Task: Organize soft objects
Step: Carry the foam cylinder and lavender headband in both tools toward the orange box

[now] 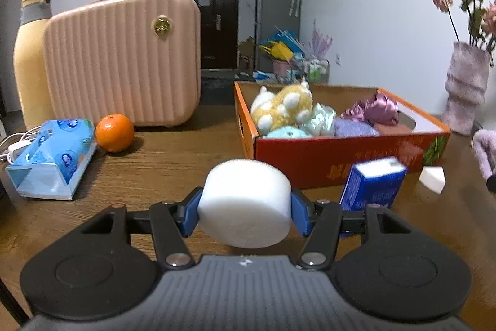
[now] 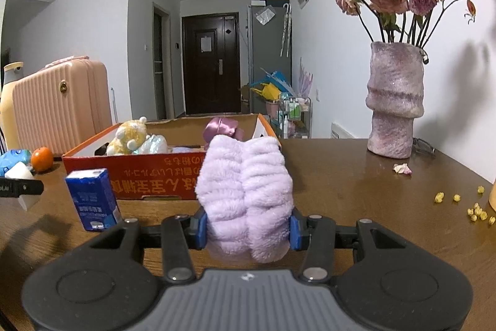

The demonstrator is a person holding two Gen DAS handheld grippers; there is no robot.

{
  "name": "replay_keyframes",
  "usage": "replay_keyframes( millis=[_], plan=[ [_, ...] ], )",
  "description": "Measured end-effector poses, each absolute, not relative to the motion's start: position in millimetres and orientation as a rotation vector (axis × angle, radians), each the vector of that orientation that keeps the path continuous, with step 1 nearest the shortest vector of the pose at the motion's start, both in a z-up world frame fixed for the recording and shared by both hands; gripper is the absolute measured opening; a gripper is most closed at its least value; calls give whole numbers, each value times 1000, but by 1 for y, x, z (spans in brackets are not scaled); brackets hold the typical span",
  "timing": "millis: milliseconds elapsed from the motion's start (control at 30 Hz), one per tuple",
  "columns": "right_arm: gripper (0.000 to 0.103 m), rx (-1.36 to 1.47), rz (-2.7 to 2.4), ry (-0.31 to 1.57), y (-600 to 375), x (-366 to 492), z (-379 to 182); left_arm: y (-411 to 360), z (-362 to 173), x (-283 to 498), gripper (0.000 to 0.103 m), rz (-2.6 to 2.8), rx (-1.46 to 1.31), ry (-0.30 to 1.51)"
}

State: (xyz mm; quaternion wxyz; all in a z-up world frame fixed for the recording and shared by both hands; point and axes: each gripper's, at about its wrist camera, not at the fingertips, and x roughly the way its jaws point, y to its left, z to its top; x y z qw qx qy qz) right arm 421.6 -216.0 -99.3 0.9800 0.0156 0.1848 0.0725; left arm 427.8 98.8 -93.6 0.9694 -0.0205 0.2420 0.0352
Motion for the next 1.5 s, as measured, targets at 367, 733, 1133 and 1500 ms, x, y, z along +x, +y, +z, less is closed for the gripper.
replay_keyframes(
  millis=[367,733,1133,1500],
  plan=[
    [46,52,137,313,-209,416,-92,95,-75,413,59,128,-116,421],
    [46,74,150,256,-199,408,-85,79,-58,397,59,146,-147,351],
    [46,75,168,203,-187,406,-79,63,-46,393,59,152,-149,299],
    [46,92,172,191,-177,420,-78,59,-41,402,59,166,-168,281]
  ],
)
